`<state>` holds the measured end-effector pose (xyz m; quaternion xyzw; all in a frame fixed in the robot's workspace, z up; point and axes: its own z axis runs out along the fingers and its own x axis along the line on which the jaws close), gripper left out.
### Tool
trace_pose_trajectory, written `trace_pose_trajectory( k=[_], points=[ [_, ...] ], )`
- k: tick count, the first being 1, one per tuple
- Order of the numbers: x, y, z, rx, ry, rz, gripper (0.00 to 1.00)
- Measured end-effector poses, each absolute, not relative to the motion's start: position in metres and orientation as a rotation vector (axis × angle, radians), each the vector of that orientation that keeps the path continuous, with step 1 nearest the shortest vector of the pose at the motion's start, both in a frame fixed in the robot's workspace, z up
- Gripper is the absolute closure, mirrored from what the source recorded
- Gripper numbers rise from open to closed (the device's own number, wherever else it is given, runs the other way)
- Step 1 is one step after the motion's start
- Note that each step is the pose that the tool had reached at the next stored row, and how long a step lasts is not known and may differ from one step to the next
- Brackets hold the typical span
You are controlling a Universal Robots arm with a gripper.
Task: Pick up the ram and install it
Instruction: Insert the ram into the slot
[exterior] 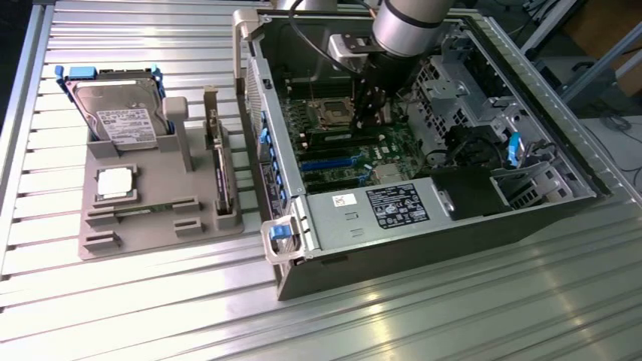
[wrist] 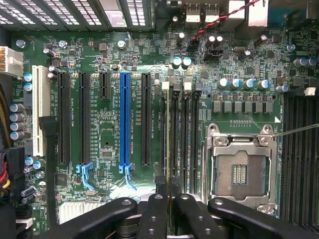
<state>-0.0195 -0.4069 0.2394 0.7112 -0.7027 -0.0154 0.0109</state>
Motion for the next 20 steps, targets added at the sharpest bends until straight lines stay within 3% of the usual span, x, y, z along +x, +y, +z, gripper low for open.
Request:
trace_pose_trajectory(
  k=[20],
  points=[
    [-0.022, -0.41, 0.2363, 2.209, -2.205, -0.047, 0.87]
  ],
)
